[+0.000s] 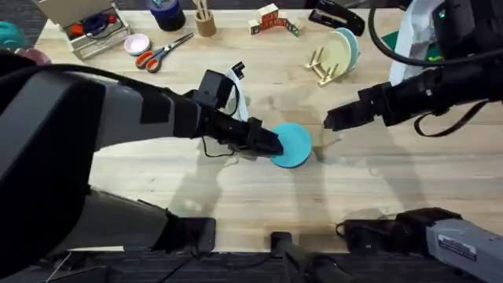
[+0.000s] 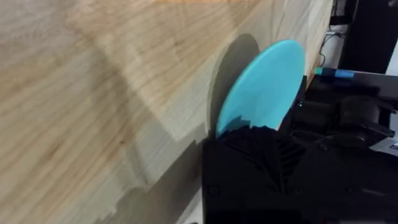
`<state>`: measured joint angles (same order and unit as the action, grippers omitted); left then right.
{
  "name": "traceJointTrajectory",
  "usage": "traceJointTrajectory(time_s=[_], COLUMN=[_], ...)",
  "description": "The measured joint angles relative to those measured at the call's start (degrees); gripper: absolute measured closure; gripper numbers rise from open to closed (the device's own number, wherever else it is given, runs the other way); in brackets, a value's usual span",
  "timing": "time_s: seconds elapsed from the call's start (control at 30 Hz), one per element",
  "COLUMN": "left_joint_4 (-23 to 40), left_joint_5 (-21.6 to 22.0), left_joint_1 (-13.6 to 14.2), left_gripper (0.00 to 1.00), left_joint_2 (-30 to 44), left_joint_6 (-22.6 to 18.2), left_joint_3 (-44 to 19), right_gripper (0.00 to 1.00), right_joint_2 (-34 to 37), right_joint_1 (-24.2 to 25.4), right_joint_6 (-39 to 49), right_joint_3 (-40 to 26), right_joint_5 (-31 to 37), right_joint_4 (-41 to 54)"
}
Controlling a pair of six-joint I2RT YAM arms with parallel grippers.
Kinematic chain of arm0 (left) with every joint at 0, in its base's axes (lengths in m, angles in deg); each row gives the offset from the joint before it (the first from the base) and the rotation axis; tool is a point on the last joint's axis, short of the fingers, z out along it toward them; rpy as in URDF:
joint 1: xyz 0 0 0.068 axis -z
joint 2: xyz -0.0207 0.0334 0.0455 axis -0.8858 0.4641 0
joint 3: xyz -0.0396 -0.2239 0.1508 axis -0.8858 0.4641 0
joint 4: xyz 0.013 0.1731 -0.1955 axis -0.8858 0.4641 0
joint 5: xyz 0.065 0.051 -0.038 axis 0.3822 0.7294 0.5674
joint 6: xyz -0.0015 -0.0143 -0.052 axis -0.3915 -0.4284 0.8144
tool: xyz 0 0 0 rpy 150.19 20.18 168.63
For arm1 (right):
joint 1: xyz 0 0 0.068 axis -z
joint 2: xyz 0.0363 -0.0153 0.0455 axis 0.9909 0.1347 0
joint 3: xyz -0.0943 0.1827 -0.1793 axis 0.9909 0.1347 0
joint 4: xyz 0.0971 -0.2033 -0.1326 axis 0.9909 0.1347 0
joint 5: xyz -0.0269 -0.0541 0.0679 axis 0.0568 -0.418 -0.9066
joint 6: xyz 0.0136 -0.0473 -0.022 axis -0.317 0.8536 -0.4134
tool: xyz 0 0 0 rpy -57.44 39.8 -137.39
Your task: Pick up the plates from the table one by one and place each into a slot on the dish rack.
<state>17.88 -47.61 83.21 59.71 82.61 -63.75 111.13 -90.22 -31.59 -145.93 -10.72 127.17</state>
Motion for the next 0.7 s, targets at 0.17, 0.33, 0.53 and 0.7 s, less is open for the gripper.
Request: traceJointTrajectory(time_s=[0.17,0.33,0.53,0.7], left_joint_4=[-0.1,-0.7,-1.1,-1.1], left_joint_5=[0.0,-0.7,-1.4,-1.3], left_joint_1=[0.0,0.0,0.0,0.0], left_gripper=[0.960,0.960,0.960,0.960], left_joint_2=[0.0,0.9,1.5,1.5], left_joint_6=[0.4,1.6,2.3,2.4], left_joint_3=[0.0,-0.2,-0.4,-0.4], right_gripper=[0.006,0.006,0.006,0.006], right_joint_2=[0.3,0.5,0.7,1.2], right_joint_1=[0.0,0.0,0.0,0.0], right_joint_6=[-0.2,-0.2,-0.2,-0.2], right_joint_3=[0.0,0.0,0.0,0.0], right_joint_5=[-0.2,-0.4,-0.6,-0.6], right_joint_4=[-0.1,-0.5,-0.5,-0.6])
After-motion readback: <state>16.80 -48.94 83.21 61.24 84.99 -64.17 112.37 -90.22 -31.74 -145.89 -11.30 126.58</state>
